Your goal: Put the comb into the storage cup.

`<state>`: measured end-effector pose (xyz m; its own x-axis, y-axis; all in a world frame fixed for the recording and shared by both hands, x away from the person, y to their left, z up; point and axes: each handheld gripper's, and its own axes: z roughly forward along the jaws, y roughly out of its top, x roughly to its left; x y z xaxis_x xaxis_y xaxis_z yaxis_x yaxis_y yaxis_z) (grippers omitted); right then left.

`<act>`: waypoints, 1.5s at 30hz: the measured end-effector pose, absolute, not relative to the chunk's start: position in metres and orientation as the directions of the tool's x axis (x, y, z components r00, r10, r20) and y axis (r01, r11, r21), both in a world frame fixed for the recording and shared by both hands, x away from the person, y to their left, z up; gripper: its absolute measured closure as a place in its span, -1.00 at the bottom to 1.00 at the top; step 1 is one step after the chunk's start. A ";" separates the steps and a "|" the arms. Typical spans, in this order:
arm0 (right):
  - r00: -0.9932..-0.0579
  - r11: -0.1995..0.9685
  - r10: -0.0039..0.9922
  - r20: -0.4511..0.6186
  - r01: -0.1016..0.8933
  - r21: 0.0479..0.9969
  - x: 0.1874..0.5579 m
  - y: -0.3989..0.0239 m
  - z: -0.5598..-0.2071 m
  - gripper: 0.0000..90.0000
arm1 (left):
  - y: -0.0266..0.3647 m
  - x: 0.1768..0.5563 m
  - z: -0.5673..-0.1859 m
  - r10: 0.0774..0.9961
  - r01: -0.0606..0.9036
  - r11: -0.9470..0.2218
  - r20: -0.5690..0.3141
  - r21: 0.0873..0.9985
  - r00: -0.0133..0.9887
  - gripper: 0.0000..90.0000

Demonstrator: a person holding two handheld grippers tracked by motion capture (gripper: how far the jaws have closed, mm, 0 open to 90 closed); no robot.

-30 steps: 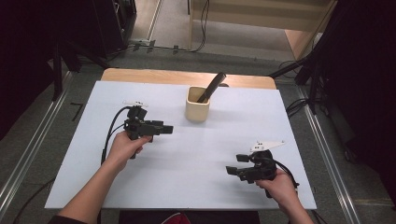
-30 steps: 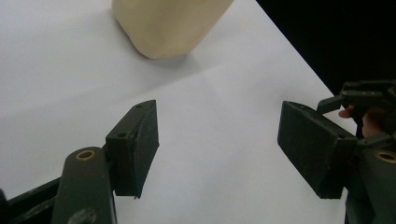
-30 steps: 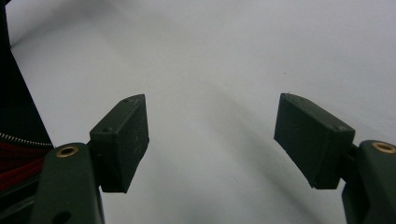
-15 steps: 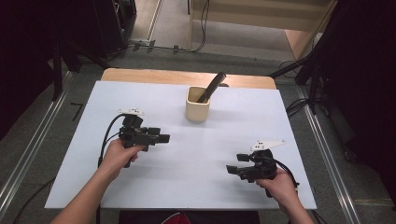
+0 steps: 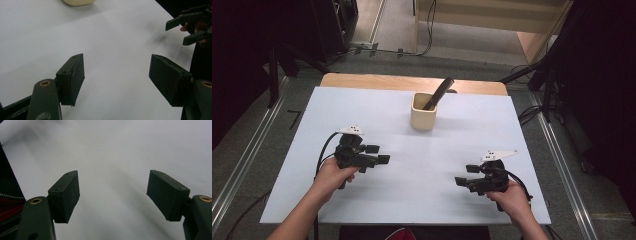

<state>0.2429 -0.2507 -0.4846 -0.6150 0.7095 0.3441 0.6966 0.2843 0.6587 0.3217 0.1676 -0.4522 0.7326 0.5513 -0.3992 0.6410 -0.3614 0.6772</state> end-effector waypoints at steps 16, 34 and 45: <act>-0.601 0.275 0.720 0.348 0.706 0.653 0.244 -0.254 -0.485 -0.46 | 0.179 0.296 -0.456 0.557 0.595 -0.409 -0.327 0.692 0.764 -0.33; -0.591 0.271 0.728 0.348 0.714 0.646 0.245 -0.255 -0.486 -0.46 | 0.198 0.272 -0.460 0.588 0.562 -0.455 -0.241 0.691 0.772 -0.33; -0.590 0.271 0.729 0.347 0.714 0.646 0.246 -0.255 -0.487 -0.46 | 0.198 0.271 -0.463 0.572 0.564 -0.464 -0.255 0.683 0.779 -0.33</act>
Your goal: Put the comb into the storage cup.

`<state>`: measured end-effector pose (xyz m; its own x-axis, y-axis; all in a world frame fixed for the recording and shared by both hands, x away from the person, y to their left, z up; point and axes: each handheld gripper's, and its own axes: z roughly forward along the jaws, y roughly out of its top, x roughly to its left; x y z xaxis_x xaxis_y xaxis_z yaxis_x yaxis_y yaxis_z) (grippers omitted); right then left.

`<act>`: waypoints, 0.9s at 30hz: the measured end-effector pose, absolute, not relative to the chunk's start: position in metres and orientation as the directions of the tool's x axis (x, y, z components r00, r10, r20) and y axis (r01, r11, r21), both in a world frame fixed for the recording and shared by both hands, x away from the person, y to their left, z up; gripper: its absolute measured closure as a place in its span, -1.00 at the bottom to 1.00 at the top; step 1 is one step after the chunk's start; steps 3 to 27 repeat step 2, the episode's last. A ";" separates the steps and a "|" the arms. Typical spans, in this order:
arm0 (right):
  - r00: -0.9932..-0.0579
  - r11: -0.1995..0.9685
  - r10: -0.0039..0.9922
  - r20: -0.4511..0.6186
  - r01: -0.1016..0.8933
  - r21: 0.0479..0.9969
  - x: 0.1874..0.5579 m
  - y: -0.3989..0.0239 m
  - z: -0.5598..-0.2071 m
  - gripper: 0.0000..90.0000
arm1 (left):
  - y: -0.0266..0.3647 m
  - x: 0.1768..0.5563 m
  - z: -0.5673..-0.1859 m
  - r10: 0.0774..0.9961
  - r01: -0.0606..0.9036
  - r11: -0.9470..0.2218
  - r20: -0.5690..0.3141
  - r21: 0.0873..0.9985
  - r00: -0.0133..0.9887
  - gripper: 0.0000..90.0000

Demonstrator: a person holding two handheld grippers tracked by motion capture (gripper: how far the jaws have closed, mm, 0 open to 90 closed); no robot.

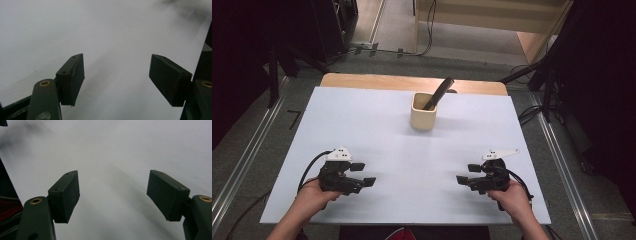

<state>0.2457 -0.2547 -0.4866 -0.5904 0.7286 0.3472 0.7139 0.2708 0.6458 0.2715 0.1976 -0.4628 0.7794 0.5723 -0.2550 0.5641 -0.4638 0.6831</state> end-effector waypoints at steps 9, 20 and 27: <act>-0.591 0.272 0.729 0.346 0.714 0.645 0.246 -0.255 -0.487 -0.46 | 0.199 0.272 -0.463 0.573 0.563 -0.460 -0.255 0.687 0.779 -0.33; -0.591 0.272 0.729 0.346 0.714 0.645 0.246 -0.255 -0.487 -0.46 | 0.199 0.272 -0.463 0.573 0.563 -0.460 -0.255 0.687 0.779 -0.33; -0.591 0.272 0.729 0.346 0.714 0.645 0.246 -0.255 -0.487 -0.46 | 0.199 0.272 -0.463 0.573 0.563 -0.460 -0.255 0.687 0.779 -0.33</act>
